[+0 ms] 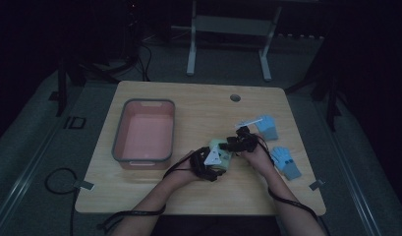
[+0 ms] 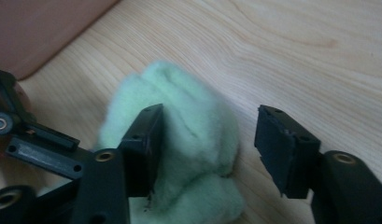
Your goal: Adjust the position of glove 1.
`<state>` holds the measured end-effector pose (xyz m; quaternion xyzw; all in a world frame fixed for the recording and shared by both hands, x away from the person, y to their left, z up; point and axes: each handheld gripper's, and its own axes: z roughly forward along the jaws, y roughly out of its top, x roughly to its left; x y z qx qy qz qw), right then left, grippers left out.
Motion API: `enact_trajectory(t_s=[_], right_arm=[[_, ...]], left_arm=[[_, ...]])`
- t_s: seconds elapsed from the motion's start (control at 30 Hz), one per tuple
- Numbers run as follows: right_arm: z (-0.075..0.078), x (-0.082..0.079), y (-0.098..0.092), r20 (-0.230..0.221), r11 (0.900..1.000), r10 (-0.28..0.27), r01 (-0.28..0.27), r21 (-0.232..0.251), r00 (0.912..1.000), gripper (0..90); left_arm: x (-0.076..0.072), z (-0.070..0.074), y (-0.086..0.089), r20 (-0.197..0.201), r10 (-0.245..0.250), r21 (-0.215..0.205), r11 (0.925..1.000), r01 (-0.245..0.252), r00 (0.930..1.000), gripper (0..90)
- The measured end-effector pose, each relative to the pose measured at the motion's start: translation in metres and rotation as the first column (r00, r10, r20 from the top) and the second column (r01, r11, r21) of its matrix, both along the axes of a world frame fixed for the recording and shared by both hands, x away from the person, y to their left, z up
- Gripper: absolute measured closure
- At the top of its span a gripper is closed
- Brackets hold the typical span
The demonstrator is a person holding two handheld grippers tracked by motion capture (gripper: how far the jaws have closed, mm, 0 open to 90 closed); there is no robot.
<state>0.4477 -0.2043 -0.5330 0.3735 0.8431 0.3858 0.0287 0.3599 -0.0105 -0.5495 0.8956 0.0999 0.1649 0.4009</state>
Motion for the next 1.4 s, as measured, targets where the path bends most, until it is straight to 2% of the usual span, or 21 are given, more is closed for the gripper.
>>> enact_trajectory(t_s=[0.03, 0.1, 0.13, 0.2, 0.27, 0.33, 0.37, 0.4, 0.47, 0.53, 0.8, 0.87, 1.13, 1.4], right_arm=[[0.0, 0.0, 0.0, 0.0, 1.0, 0.0, 0.0, 0.0, 1.0, 41.6], [-0.004, 0.003, 0.0, -0.037, 1.0, 0.006, -0.006, 0.0, 0.9993, 42.8], [-0.005, 0.004, 0.0, -0.058, 1.0, 0.009, -0.009, 0.005, 0.9983, 43.5], [-0.008, 0.005, 0.0, -0.098, 0.999, 0.024, -0.021, 0.032, 0.9949, 48.4], [-0.01, 0.005, 0.0, -0.12, 0.998, 0.033, -0.027, 0.056, 0.9923, 57.5], [-0.007, 0.002, 0.0, -0.092, 0.998, 0.042, -0.039, 0.039, 0.9949, 66.8], [-0.007, 0.002, 0.0, -0.092, 0.998, 0.042, -0.039, 0.039, 0.9949, 66.8], [-0.002, -0.001, 0.003, -0.052, 0.999, 0.048, -0.048, 0.009, 0.9975, 70.6], [0.002, -0.005, 0.005, -0.017, 0.999, 0.051, -0.051, -0.009, 0.9985, 72.1], [0.005, -0.007, 0.006, 0.003, 0.998, 0.053, -0.053, -0.012, 0.9986, 72.9], [0.019, -0.011, 0.008, 0.023, 0.998, 0.066, -0.066, -0.002, 0.9976, 73.6], [0.024, -0.013, 0.009, 0.035, 0.998, 0.068, -0.068, 0.0, 0.9971, 73.6], [0.044, -0.015, 0.013, 0.057, 0.996, 0.085, -0.086, 0.016, 0.9947, 73.6], [0.067, -0.017, 0.028, 0.084, 0.993, 0.112, -0.114, 0.02, 0.9902, 73.6]], left_arm=[[0.0, 0.0, 0.0, 0.0, 0.0, 0.0, 1.0, 0.0, 1.0, 38.1], [0.001, -0.001, -0.001, 0.007, -0.006, 0.009, 0.9999, 0.006, 1.0, 41.4], [0.002, -0.002, -0.003, 0.019, -0.011, 0.031, 0.9995, 0.01, 0.9998, 42.6], [0.002, -0.002, -0.004, 0.03, -0.014, 0.04, 0.9991, 0.012, 0.9995, 45.1], [0.002, -0.004, -0.004, 0.045, -0.001, 0.05, 0.9988, -0.002, 0.999, 49.9], [0.003, -0.001, -0.003, 0.039, 0.005, 0.05, 0.9987, -0.007, 0.9992, 58.5], [0.003, -0.001, -0.003, 0.039, 0.005, 0.05, 0.9987, -0.007, 0.9992, 63.4], [0.004, 0.003, -0.003, 0.03, 0.008, 0.05, 0.9987, -0.01, 0.9995, 69.3], [0.004, 0.006, -0.003, 0.021, 0.009, 0.062, 0.998, -0.01, 0.9997, 72.2], [0.004, 0.008, -0.003, 0.01, 0.011, 0.065, 0.9978, -0.012, 0.9999, 73.6], [0.003, 0.024, -0.001, 0.003, 0.018, 0.078, 0.9968, -0.018, 0.9998, 75.8], [0.001, 0.033, -0.001, 0.016, 0.017, 0.096, 0.9952, -0.019, 0.9997, 75.9], [-0.003, 0.055, 0.006, 0.022, 0.019, 0.102, 0.9946, -0.021, 0.9996, 75.9], [-0.004, 0.08, 0.022, 0.035, 0.02, 0.117, 0.9929, -0.024, 0.9992, 76.0]])
